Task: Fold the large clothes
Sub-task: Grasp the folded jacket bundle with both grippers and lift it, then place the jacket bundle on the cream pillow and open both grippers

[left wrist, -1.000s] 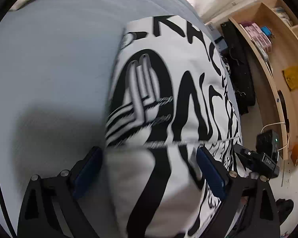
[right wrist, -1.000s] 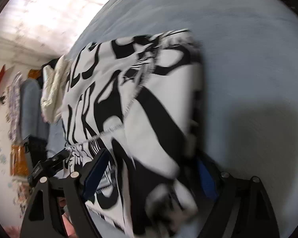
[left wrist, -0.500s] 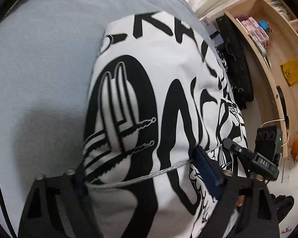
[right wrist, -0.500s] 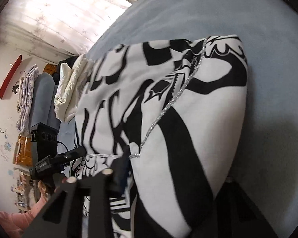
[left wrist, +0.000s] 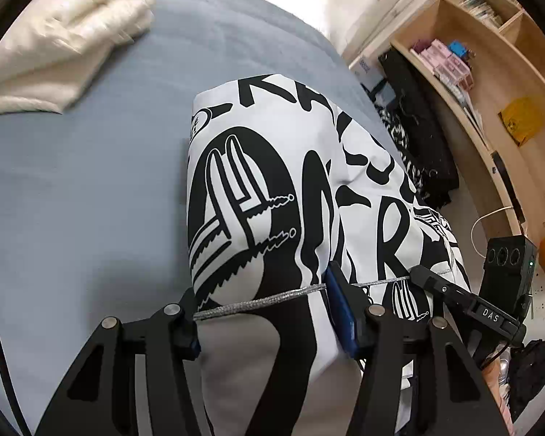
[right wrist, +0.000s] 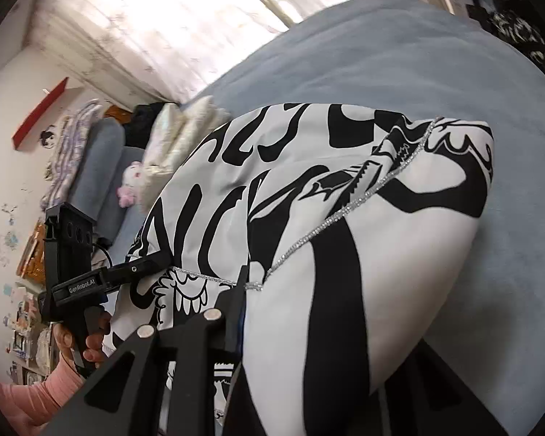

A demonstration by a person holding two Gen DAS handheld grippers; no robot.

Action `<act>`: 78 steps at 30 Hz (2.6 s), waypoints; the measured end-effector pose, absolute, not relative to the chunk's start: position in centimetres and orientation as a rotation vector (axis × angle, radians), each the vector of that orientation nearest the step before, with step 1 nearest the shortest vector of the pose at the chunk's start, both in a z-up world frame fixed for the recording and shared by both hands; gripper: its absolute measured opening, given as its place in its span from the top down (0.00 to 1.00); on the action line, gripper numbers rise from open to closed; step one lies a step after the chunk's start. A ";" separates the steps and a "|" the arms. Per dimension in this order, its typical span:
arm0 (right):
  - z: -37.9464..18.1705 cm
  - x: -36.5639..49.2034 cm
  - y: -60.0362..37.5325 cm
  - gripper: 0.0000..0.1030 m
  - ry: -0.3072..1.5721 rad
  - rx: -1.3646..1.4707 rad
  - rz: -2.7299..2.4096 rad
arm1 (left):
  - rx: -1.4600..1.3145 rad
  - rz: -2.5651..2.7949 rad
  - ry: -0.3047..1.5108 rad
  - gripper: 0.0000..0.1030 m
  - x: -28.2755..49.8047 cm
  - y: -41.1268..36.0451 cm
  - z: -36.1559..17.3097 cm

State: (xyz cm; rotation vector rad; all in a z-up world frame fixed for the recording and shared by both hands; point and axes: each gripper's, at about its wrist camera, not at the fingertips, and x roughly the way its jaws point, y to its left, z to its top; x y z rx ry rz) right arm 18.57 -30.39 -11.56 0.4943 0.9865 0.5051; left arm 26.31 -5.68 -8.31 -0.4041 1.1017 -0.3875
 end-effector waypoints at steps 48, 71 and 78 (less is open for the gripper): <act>-11.4 53.4 6.9 0.35 0.903 0.480 0.633 | -0.125 0.085 0.929 0.18 59.1 33.2 -3.1; -8.3 58.8 11.6 0.35 0.853 0.258 0.357 | 0.269 0.411 0.783 0.08 62.3 27.1 -2.6; -9.8 58.8 11.8 0.32 0.838 0.235 0.340 | 0.131 0.353 0.807 0.01 62.5 29.1 -4.0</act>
